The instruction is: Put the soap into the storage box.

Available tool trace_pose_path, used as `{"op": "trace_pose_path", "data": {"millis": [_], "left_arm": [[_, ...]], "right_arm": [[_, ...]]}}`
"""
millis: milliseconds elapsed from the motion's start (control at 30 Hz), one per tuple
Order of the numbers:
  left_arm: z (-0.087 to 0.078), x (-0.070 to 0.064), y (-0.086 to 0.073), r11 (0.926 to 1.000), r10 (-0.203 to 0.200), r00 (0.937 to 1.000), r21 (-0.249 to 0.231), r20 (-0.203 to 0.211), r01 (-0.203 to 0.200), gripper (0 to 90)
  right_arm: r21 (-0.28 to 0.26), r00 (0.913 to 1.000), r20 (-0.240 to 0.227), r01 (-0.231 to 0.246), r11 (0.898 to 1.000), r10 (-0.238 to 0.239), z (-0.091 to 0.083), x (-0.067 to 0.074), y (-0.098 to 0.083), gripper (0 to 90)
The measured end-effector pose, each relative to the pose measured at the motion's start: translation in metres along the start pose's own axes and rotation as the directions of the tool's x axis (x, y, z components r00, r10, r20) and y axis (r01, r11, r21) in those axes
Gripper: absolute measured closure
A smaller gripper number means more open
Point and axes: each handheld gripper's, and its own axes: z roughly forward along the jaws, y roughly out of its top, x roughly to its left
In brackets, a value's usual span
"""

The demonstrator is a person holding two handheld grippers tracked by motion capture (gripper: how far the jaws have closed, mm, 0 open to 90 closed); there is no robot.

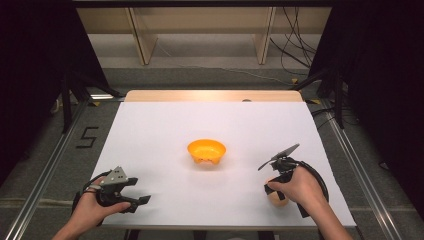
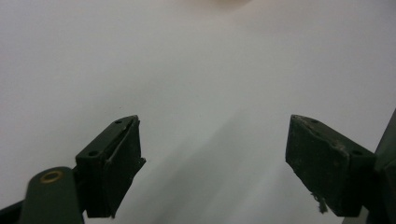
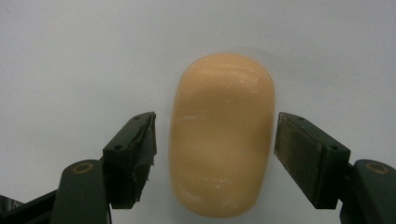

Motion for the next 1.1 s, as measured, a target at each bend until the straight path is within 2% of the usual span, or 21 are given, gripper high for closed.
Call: {"op": "trace_pose_path", "data": {"millis": [100, 133, 400, 433, 467, 500, 533, 567, 600, 733, 767, 833, 867, 933, 967, 1000, 1033, 1067, 1100], "left_arm": [[0.0, -0.001, 0.0, 0.9999, -0.015, 0.9999, 0.002, 0.008, 0.015, 18.0], [0.0, 0.0, 0.0, 1.0, 0.005, 1.0, 0.003, 0.005, -0.005, 18.0], [0.0, 0.0, 0.0, 1.0, 0.004, 1.0, 0.004, 0.004, -0.004, 18.0], [0.0, 0.0, 0.0, 1.0, 0.004, 1.0, 0.003, 0.004, -0.004, 18.0], [0.0, -0.001, 0.0, 0.9999, -0.011, 0.9999, 0.006, 0.012, 0.011, 18.0], [0.001, -0.001, 0.0, 0.9999, -0.016, 0.9998, 0.0, 0.007, 0.016, 18.0], [0.001, 0.0, 0.0, 1.0, -0.008, 1.0, 0.0, 0.0, 0.008, 18.0], [0.0, 0.0, 0.0, 1.0, 0.003, 1.0, 0.005, 0.004, -0.003, 18.0], [0.0, 0.0, 0.0, 1.0, 0.001, 1.0, 0.001, 0.003, -0.001, 18.0], [0.0, 0.0, 0.0, 1.0, 0.003, 1.0, 0.003, 0.005, -0.003, 18.0], [0.0, 0.0, 0.0, 1.0, 0.004, 1.0, 0.004, 0.005, -0.004, 18.0], [0.0, 0.0, 0.0, 1.0, 0.003, 1.0, 0.003, 0.005, -0.003, 18.0], [0.0, 0.0, 0.0, 1.0, 0.003, 1.0, 0.004, 0.004, -0.003, 18.0], [0.0, 0.0, 0.0, 1.0, 0.003, 1.0, 0.005, 0.005, -0.003, 18.0], [0.0, 0.0, 0.0, 1.0, 0.003, 1.0, 0.005, 0.005, -0.003, 18.0], [0.0, 0.0, 0.0, 1.0, 0.003, 1.0, 0.005, 0.005, -0.003, 18.0], [0.0, 0.0, 0.0, 1.0, 0.003, 1.0, 0.004, 0.005, -0.003, 18.0], [0.0, 0.0, 0.0, 1.0, 0.002, 1.0, 0.004, 0.006, -0.002, 18.0], [0.0, 0.0, 0.0, 1.0, 0.003, 1.0, 0.005, 0.005, -0.003, 18.0]], "right_arm": [[0.016, 1.0, 0.0, -0.004, 1.0, 0.004, 0.004, 0.001, 0.002, 29.9], [0.021, 0.9999, -0.003, 0.01, 1.0, -0.01, 0.004, 0.0, 0.002, 29.9], [0.037, 0.9999, 0.015, 0.006, 0.999, -0.006, 0.011, 0.0, 0.005, 29.1], [0.041, 0.9996, 0.018, 0.022, 0.999, -0.023, 0.012, 0.0, 0.005, 29.1], [0.043, 0.9999, 0.007, 0.008, 0.999, -0.008, 0.014, 0.0, 0.005, 29.1], [0.048, 0.9994, -0.029, 0.019, 0.999, -0.018, 0.014, -0.002, 0.005, 29.2], [0.051, 0.9998, 0.011, 0.017, 0.999, -0.017, 0.016, 0.0, 0.005, 29.2], [0.05, 0.9996, 0.008, 0.026, 0.998, -0.026, 0.017, -0.001, 0.005, 29.3], [0.057, 0.9999, 0.011, 0.011, 0.998, -0.012, 0.018, 0.0, 0.005, 29.5], [0.067, 0.9996, 0.012, 0.024, 0.997, -0.024, 0.019, -0.001, 0.006, 30.5], [0.071, 0.9986, 0.029, 0.041, 0.997, -0.043, 0.02, -0.002, 0.006, 30.9], [0.074, 0.9986, 0.026, 0.045, 0.996, -0.047, 0.021, -0.002, 0.006, 31.4], [0.066, 0.9973, 0.026, 0.066, 0.996, -0.068, 0.022, -0.003, 0.007, 31.5], [0.077, 0.9989, 0.031, 0.032, 0.997, -0.034, 0.022, -0.001, 0.007, 32.0], [0.076, 0.9986, 0.037, 0.034, 0.996, -0.037, 0.023, -0.001, 0.007, 32.2], [0.081, 0.9984, 0.032, 0.043, 0.996, -0.046, 0.024, -0.001, 0.008, 32.4], [0.084, 0.999, 0.028, 0.032, 0.996, -0.035, 0.023, 0.0, 0.008, 32.6], [0.095, 0.999, -0.021, 0.042, 0.995, -0.04, 0.023, -0.001, 0.008, 32.6], [0.092, 0.9985, -0.018, 0.052, 0.994, -0.051, 0.024, -0.002, 0.008, 32.8]]}}
